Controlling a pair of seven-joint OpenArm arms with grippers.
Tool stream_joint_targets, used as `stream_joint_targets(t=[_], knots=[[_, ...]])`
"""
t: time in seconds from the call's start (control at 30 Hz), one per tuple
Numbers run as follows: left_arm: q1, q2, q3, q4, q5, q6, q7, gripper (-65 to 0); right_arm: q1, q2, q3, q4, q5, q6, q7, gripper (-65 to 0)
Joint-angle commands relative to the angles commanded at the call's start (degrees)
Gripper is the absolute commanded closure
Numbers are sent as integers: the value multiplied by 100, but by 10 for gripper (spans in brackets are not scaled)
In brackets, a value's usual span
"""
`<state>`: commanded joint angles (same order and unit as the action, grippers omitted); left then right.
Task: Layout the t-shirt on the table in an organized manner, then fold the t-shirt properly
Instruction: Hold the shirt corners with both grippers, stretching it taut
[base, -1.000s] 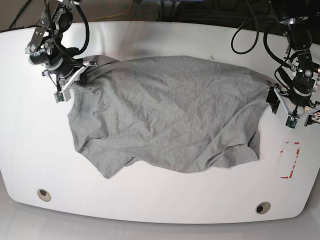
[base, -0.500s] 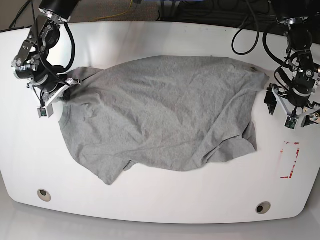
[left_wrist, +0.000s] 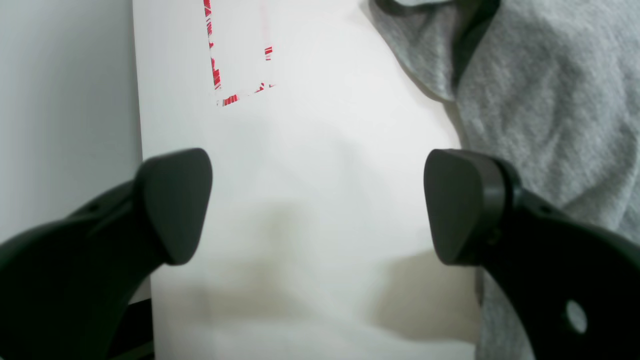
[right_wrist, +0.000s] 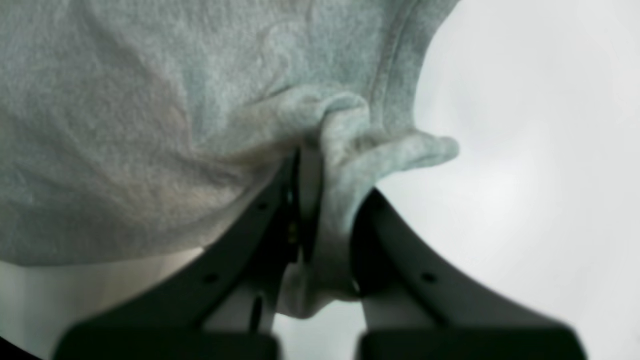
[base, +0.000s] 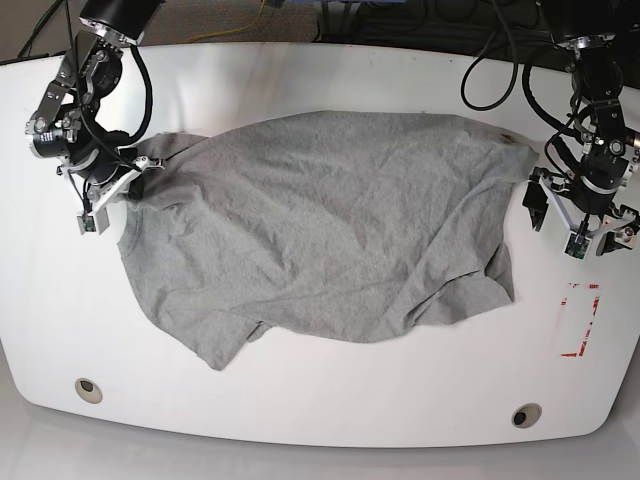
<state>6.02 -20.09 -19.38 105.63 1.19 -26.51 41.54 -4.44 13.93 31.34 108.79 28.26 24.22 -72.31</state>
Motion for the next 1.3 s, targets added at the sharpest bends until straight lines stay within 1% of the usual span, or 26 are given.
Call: stream_joint_targets(t=[0.33, 0.37, 0.4, 0.47, 0.6, 0.63, 0.67, 0.7, 0.73, 0.77, 0.8, 0.83, 0.87, 0.97, 1.0, 1.03, 1.07, 1.13, 1.2, 1.3], knots=[[44, 44, 35, 26, -18, -26, 18, -650, -26, 0, 0, 0, 0, -9, 0, 0], [70, 132, 35, 26, -44, -26, 18, -650, -53, 0, 0, 0, 0, -9, 0, 0], [123, 308, 18, 44, -105, -26, 18, -650, -105, 0, 0, 0, 0, -9, 9, 0], [167, 554, 9, 44, -158, -26, 26, -650, -132, 0, 0, 0, 0, -9, 9, 0], [316, 897, 9, 35, -202, -35, 35, -650, -167, -44, 0, 0, 0, -9, 9, 0], [352, 1037, 9, 35, -246, -35, 123, -650, -193, -105, -9, 0, 0, -9, 18, 0], [369, 1090, 9, 35, -281, -35, 202, -650, -193, -123, -9, 0, 0, -9, 18, 0], [369, 1187, 9, 35, -396, -44, 510, -650, -211, -149, -9, 0, 0, -9, 18, 0], [369, 1222, 9, 35, -492, -53, 721, -650, -211, -149, -9, 0, 0, -9, 18, 0], [360, 1231, 9, 35, -607, -97, 905, -650, -229, -158, -9, 0, 0, -9, 18, 0], [360, 1240, 0, 35, -782, -193, 1099, -650, -237, -158, -9, 0, 0, 0, 18, 0], [360, 1240, -9, 35, -879, -255, 1196, -650, -246, -167, -9, 0, 0, 0, 18, 0], [369, 1240, -44, 35, -1134, -466, 1336, -650, -255, -167, -9, 0, 0, 0, 18, 0], [387, 1240, -360, 35, -1697, -958, 1415, -650, -255, -193, -9, 0, 0, 0, 18, 0], [387, 1240, -457, 26, -1793, -1046, 1398, -650, -264, -202, -9, 0, 0, 0, 18, 0], [387, 1266, -695, 18, -1987, -1204, 1398, -650, -264, -202, -9, 0, 0, 0, 18, 0], [378, 1275, -835, 18, -2092, -1301, 1407, -650, -264, -202, -9, 0, 0, 0, 18, 0], [387, 1284, -1090, 9, -2259, -1349, 1415, -650, -264, -202, -9, 0, 0, 0, 18, 0], [422, 1222, -1108, 9, -2338, -1349, 1424, -650, -264, -202, -9, 0, 0, 0, 18, 0], [527, 1029, -1099, 18, -2286, -1349, 1424, -650, -264, -193, -9, 0, 0, 0, 18, 0]])
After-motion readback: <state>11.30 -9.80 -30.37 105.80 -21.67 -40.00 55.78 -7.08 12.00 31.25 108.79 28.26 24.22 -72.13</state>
